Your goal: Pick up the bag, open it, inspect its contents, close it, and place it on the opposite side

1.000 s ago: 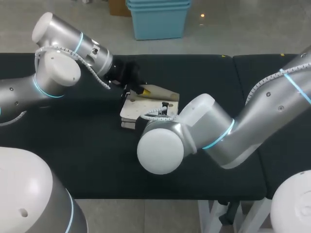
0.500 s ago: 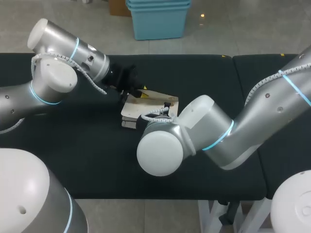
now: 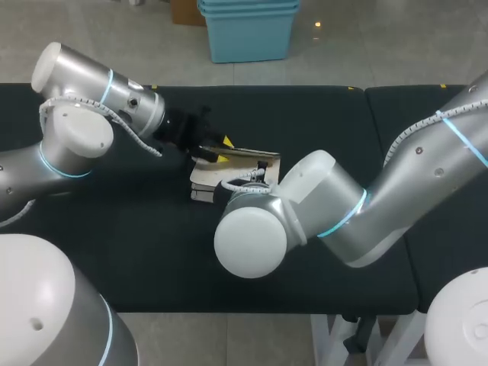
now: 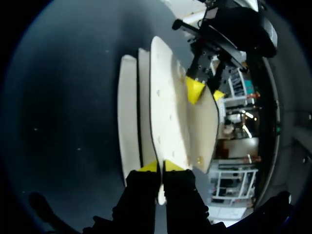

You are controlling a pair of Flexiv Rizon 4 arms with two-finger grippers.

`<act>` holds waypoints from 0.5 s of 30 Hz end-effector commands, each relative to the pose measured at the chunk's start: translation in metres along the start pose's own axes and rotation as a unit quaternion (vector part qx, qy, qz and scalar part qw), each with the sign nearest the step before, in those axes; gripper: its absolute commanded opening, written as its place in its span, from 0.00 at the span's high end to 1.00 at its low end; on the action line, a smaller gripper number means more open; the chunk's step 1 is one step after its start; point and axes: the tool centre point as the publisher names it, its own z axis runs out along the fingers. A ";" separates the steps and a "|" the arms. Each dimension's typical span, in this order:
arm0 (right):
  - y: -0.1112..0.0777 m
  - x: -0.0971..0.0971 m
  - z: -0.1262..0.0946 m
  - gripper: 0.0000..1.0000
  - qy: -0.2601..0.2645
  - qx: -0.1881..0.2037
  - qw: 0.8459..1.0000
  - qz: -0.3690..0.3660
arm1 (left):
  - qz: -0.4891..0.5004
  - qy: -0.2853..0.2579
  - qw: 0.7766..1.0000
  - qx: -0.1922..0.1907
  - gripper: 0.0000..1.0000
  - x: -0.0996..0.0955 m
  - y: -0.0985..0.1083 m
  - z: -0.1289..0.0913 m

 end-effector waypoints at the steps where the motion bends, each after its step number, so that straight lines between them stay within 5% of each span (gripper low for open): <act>1: 0.001 0.002 0.002 1.00 -0.002 0.000 1.000 0.001 | -0.009 -0.004 1.000 0.009 0.00 0.000 -0.005 -0.022; 5: 0.001 0.002 0.002 1.00 -0.002 0.000 1.000 0.001 | -0.005 -0.013 1.000 -0.003 0.02 -0.004 -0.007 -0.030; 7: 0.001 0.002 0.002 1.00 -0.002 0.000 1.000 0.001 | -0.003 -0.011 1.000 -0.008 0.14 -0.008 -0.006 -0.028; 12: 0.001 0.002 0.002 1.00 -0.002 0.000 1.000 0.001 | -0.007 -0.003 1.000 -0.011 0.22 -0.017 -0.001 -0.016; 13: 0.001 0.002 0.002 1.00 -0.002 0.000 1.000 0.001 | -0.008 -0.003 1.000 -0.012 0.41 -0.018 0.000 -0.015; 15: 0.001 0.002 0.002 1.00 -0.002 0.000 1.000 0.001 | -0.010 -0.006 1.000 -0.010 0.64 -0.019 0.000 -0.015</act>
